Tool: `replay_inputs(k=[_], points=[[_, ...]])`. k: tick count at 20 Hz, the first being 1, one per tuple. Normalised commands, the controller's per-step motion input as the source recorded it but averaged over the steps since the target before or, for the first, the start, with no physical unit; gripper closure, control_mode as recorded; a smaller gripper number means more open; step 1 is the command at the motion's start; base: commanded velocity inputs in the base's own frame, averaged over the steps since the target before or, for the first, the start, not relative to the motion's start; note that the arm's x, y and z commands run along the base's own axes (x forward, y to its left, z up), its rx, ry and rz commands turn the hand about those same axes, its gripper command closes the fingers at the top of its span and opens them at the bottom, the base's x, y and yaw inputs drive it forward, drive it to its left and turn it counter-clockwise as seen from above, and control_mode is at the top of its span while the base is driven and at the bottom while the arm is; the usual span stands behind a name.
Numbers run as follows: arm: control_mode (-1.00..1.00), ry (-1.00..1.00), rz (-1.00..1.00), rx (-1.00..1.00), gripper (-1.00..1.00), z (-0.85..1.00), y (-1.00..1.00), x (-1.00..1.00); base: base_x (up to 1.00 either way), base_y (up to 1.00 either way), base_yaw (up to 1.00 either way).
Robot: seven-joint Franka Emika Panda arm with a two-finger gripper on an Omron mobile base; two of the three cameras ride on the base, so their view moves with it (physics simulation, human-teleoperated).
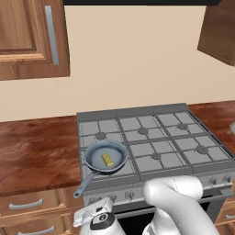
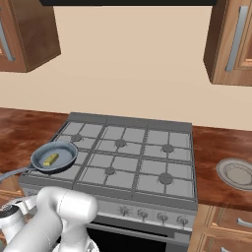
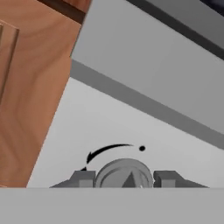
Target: Pick up the butter stick and place it in the pan. Then turn on the burner for the pan.
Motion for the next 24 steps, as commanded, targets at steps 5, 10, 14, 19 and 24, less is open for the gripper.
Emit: replay_inputs(k=[5, 10, 14, 19, 24], points=[[-1.00, 0.04, 0.01, -0.28, 1.00, 0.00, -0.22, 0.00, 0.00, 0.00, 0.00], [-1.00, 0.01, 0.09, -0.27, 1.00, 0.00, -0.35, 0.00, 0.00, 0.00, 0.00], [-1.00, 0.02, 0.11, -0.30, 1.00, 0.00, -0.31, 0.00, 0.00, 0.00, 0.00], [-1.00, 0.04, 0.09, -0.33, 1.00, -0.02, -0.17, 0.00, 0.00, 0.00, 0.00], [-1.00, 0.04, 0.07, -0.34, 1.00, -0.02, -0.10, 0.00, 0.00, 0.00, 0.00]])
